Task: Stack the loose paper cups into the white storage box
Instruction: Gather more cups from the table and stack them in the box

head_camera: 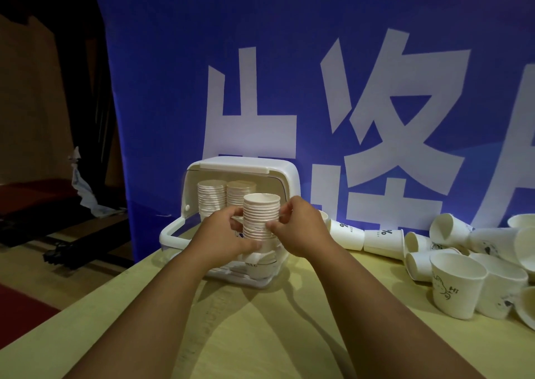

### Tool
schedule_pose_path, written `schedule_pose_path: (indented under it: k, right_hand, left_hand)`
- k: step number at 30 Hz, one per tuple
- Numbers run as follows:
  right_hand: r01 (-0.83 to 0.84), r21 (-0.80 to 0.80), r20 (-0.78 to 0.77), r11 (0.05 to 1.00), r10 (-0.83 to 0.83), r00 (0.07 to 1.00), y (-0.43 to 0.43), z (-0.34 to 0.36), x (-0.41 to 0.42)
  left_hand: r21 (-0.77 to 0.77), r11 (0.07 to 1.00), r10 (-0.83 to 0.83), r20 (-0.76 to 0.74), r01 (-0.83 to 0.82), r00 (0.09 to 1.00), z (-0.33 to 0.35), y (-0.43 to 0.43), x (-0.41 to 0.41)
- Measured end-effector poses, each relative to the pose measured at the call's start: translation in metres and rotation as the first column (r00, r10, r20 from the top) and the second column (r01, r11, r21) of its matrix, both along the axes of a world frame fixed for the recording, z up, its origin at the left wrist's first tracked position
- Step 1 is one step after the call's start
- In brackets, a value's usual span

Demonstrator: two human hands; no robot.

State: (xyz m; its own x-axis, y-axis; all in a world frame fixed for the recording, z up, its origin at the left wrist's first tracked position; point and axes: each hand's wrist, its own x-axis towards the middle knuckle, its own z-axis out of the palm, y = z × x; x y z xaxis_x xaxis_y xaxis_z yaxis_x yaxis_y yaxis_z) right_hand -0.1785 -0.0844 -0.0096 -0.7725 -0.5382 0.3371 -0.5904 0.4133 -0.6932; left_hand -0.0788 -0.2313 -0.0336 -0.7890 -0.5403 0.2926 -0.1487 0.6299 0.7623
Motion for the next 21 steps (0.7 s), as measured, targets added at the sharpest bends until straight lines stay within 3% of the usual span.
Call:
schedule_pose_path:
  k: [9,16,21]
  right_hand:
    - [0.017,-0.004,-0.078,1.0,-0.017,0.997,-0.005,-0.018,-0.002]
    - [-0.083,-0.017,-0.15,0.996,0.08,0.986,-0.011,-0.026,0.006]
    - [-0.087,0.204,-0.263,0.975,0.14,0.955,-0.016,-0.033,0.002]
  left_hand:
    - [0.063,0.998,-0.028,0.02,0.027,0.999,0.011,-0.007,-0.014]
    - [-0.057,0.998,-0.028,-0.014,0.027,1.0,0.014,-0.015,-0.021]
    - [-0.084,0.995,-0.058,0.005,0.058,0.998,0.011,-0.016,-0.031]
